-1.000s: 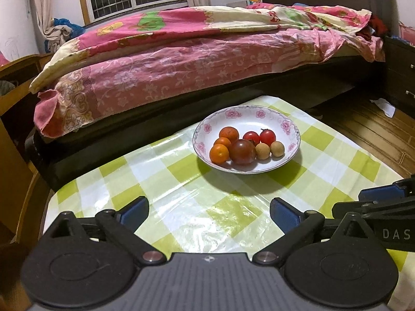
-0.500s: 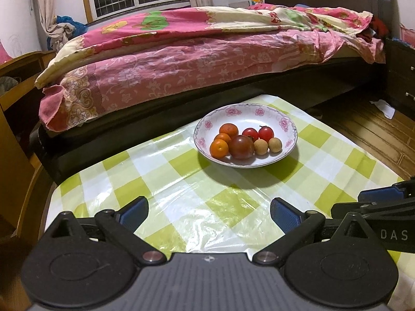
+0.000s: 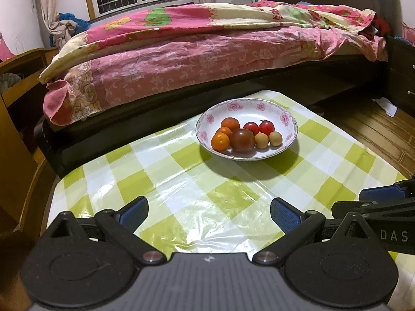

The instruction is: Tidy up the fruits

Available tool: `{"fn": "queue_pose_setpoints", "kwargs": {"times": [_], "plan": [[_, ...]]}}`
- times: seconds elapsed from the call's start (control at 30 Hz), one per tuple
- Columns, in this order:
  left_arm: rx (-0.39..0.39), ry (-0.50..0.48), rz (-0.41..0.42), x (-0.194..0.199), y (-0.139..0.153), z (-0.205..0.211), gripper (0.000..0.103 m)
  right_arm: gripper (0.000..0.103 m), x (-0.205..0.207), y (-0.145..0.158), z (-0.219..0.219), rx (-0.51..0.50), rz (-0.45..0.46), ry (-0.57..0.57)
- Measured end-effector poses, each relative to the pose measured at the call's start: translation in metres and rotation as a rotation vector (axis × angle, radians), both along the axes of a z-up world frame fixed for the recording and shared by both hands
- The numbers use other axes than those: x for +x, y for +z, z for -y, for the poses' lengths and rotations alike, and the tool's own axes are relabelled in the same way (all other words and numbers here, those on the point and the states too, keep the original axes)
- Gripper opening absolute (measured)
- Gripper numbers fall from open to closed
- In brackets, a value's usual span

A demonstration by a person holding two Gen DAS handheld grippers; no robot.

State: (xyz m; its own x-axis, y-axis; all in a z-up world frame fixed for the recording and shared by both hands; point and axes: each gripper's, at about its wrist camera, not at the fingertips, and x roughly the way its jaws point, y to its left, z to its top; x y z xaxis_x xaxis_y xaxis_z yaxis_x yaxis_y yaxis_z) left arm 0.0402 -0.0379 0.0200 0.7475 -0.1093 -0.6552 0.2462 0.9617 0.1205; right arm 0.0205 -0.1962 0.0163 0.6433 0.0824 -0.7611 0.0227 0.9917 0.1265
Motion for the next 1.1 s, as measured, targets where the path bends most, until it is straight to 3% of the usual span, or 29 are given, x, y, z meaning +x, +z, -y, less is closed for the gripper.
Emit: {"fn": "queue_pose_setpoints", "kwargs": {"times": [1.1], "plan": [[-0.002, 0.031, -0.028, -0.028, -0.003, -0.006, 0.103, 0.036, -0.022, 0.0, -0.008, -0.007, -0.021, 0.008]]}}
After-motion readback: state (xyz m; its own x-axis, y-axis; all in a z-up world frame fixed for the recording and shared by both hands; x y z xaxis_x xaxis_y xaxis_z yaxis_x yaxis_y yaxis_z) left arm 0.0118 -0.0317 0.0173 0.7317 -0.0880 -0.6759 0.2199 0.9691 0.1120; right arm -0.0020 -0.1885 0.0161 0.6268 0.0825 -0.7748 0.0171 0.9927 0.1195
